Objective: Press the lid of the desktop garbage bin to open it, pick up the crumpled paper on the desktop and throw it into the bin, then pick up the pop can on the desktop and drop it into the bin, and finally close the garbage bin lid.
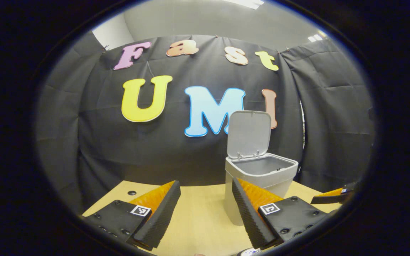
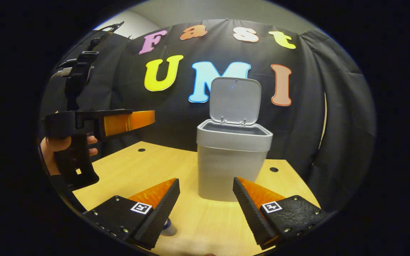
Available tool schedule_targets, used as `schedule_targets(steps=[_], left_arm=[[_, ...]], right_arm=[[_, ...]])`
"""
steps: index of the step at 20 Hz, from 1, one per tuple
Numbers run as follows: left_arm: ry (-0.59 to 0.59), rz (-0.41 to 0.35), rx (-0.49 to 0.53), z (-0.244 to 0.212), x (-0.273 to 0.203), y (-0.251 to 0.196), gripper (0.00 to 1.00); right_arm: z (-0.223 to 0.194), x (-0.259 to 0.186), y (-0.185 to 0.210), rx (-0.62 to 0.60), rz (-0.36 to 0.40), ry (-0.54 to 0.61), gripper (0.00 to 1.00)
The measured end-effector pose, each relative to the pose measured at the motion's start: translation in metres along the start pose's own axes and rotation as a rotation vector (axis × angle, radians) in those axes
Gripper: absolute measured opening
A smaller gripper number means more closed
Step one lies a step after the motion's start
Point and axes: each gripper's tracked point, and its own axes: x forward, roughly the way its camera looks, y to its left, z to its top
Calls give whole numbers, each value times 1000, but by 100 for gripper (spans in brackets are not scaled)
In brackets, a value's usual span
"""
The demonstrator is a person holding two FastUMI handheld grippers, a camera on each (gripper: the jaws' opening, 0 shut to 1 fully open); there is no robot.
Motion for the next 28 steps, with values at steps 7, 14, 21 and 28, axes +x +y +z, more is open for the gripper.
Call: schedule_targets(steps=[7,14,21,28], left_arm=[[29,29,-9,-16,-34,14,96],[63,71,-54,-29,-48,32,95],[81,77,-55,-37,-54,38,96],[111,81,-62,-47,-54,45,96]], right_arm=[[-31,8,54,-43,191,119,97],[-67,14,75,-71,270,261,97],[-115,27,83,-70,300,470,97],[-139,25,85,-82,301,580,97]])
